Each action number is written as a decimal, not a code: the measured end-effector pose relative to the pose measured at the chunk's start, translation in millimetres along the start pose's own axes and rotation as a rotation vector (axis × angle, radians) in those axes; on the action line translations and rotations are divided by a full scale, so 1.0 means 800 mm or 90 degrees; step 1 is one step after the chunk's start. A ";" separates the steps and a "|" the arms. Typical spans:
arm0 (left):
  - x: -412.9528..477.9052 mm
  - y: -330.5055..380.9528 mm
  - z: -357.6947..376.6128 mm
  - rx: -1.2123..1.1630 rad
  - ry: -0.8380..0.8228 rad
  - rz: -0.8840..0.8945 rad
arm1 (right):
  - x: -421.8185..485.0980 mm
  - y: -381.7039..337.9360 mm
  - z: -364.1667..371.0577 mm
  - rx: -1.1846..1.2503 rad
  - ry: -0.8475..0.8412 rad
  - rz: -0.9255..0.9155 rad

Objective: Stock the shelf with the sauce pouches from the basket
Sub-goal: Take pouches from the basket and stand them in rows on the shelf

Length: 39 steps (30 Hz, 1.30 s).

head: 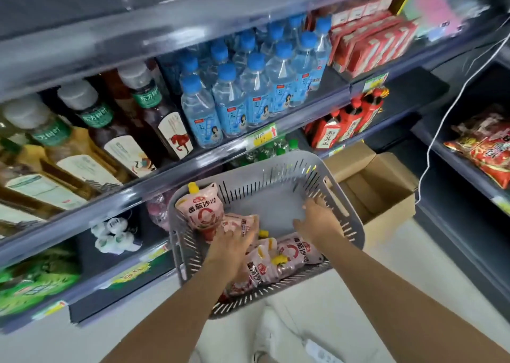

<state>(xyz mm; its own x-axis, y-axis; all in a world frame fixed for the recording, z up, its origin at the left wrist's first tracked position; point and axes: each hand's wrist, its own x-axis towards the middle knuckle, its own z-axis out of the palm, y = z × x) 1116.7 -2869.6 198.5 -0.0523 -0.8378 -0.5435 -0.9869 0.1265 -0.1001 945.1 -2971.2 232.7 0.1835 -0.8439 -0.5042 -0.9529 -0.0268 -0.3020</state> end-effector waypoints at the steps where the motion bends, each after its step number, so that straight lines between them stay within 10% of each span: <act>1: 0.006 0.006 0.009 0.002 -0.030 0.000 | 0.006 0.005 0.006 0.002 -0.013 0.006; 16: 0.038 0.024 0.053 -0.200 -0.129 0.008 | 0.062 0.012 0.070 -0.047 -0.268 0.004; 29: 0.023 -0.018 0.073 -0.645 0.083 -0.287 | 0.067 -0.013 0.111 -0.216 -0.458 -0.032; 39: 0.030 0.027 0.081 -0.422 -0.049 -0.301 | 0.073 -0.013 0.121 -0.064 -0.315 -0.059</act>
<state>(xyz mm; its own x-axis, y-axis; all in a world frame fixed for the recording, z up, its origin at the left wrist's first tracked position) 1103.9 -2852.8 129.5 0.3794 -0.6823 -0.6250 -0.7886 -0.5917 0.1673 988.9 -2968.5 127.8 0.3372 -0.4814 -0.8090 -0.9413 -0.1609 -0.2966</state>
